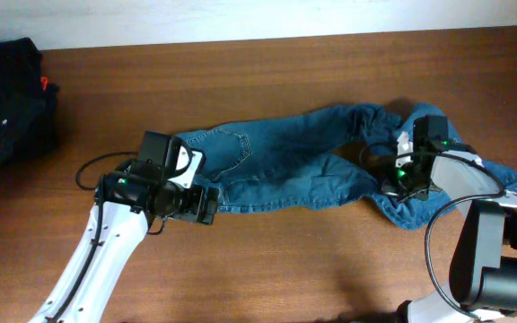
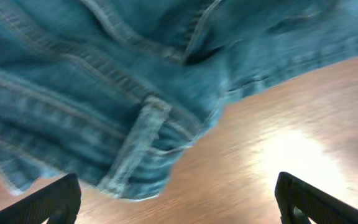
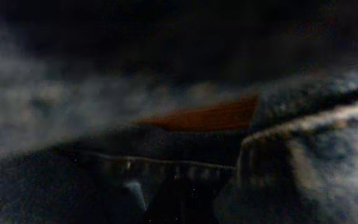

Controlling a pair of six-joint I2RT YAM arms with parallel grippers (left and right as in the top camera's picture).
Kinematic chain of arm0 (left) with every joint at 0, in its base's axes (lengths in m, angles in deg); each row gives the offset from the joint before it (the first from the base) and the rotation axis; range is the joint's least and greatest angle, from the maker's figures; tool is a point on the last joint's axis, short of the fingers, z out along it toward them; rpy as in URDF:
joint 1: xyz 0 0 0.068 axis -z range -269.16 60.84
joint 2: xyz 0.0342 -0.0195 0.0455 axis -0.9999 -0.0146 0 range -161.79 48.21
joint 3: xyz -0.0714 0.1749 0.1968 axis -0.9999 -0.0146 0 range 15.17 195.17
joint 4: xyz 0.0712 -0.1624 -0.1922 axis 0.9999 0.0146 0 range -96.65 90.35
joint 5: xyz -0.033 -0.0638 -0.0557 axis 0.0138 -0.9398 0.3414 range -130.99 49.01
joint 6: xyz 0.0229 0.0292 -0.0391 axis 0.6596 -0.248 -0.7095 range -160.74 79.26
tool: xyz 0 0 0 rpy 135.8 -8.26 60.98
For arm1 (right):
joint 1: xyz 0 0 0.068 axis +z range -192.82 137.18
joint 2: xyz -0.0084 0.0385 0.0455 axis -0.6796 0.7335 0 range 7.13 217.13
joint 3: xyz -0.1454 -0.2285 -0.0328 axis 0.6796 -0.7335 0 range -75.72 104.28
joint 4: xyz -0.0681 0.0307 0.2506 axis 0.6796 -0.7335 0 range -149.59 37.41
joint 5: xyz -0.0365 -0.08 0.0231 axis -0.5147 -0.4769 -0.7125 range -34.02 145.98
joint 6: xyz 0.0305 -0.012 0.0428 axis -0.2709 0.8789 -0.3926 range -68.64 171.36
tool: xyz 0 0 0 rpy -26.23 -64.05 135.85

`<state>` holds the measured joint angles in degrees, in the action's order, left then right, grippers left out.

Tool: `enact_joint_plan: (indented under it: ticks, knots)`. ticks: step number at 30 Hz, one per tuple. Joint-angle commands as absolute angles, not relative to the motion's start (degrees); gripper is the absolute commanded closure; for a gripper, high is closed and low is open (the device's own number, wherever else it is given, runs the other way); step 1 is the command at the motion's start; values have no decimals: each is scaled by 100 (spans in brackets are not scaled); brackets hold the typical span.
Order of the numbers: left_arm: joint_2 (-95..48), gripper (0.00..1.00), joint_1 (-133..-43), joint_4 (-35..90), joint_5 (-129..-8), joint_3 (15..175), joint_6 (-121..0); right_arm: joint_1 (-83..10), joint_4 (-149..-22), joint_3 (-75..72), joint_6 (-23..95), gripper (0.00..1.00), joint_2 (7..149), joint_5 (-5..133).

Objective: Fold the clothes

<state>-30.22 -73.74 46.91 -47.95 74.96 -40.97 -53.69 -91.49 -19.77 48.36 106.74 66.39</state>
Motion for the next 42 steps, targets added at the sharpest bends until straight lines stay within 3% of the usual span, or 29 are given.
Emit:
enact_joint_plan:
  ticks: [1, 7, 14, 19, 28, 38, 40, 42]
  knots:
    - [-3055, 1, -7354, 4706, -4214, 7619, -4115, -5332, -9079, -2115, 4827, 96, 10703, 6670]
    - [-3068, 0, -7136, 4603, -3722, 7551, -4110, -5332, -9044, -2120, 4829, 96, 10733, 6666]
    - [-3070, 3, -6146, 4308, -2542, 7234, -4113, -5332, -8954, -2120, 4829, 96, 10812, 6668]
    - [-3096, 16, -5639, 4085, -1978, 7044, -4115, -5332, -8915, -2120, 4827, 96, 10812, 6668]
    - [-3356, 27, -5575, 3508, -1711, 6845, -4108, -5332, -8849, -2120, 4786, 96, 10919, 6646]
    - [-3957, 27, -5575, 3104, -1495, 6845, -3761, -5332, -8779, -2120, 4786, 96, 11092, 6648]
    - [-4045, 29, -5575, 3106, -1409, 6845, -3761, -5332, -8764, -2120, 4786, 96, 11092, 6650]
    - [-4093, 44, -5575, 3102, -1414, 6845, -3761, -5332, -8762, -2120, 4786, 96, 11092, 6650]
